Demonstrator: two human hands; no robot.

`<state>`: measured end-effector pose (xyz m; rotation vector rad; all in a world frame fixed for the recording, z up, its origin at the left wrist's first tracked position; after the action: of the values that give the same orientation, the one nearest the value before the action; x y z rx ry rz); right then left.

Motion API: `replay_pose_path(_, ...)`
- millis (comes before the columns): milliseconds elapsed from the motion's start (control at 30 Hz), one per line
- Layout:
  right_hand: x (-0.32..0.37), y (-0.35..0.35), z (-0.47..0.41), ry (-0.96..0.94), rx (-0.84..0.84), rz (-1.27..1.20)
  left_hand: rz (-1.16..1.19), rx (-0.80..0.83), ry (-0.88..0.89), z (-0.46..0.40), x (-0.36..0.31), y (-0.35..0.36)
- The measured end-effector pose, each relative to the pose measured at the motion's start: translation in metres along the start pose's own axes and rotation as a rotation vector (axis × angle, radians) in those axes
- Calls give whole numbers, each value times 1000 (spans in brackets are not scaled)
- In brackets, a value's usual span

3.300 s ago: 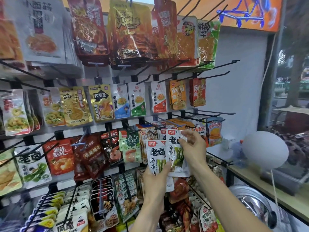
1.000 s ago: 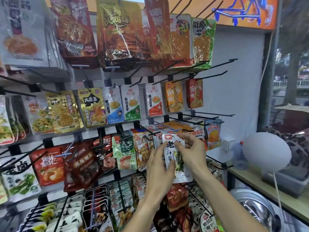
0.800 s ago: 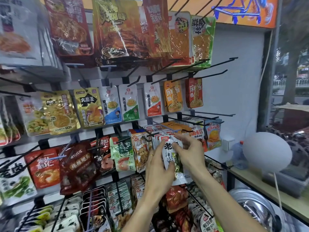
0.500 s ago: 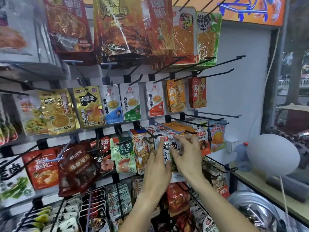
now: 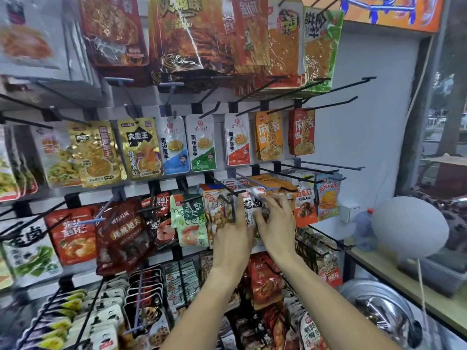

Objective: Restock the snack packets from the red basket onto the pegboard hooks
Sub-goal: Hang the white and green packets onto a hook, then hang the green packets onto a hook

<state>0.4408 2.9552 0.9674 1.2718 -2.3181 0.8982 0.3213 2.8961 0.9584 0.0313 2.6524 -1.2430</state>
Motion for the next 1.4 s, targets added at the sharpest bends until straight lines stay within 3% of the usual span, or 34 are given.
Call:
replay_pose_path(300, -2, -53, 75, 20, 62, -129, 152, -141, 85, 60, -1, -25)
replay_pose_path(467, -30, -78, 150, 100, 171, -122, 220, -69, 143, 128, -14, -14)
replay_pose_path(700, -110, -85, 292, 272, 394, -14, 348, 340, 81, 249, -21, 83)
replay_pose_path(867, -165, -84, 418, 509, 647, 51, 182, 836, -9, 379, -9, 178)
replay_pose_path(1000, -199, -96, 506, 627, 809, 124, 137, 1080, -125, 471, 0, 209)
replay_pose_path(1100, -213, -104, 556, 681, 891, 139, 171, 1184, -230, 520, 7, 215)
replay_pose_path(1400, -235, -89, 663, 1014, 983, 103, 245, 1238, -442, 597, 24, 247)
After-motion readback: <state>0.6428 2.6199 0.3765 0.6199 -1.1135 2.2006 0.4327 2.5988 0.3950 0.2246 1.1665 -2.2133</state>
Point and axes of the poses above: each hand's wrist, its own z-axis away from the middle knuckle, its own y-axis out of the palm, x = y × z, the point moved 9 cm from there along -z, towards the middle knuckle
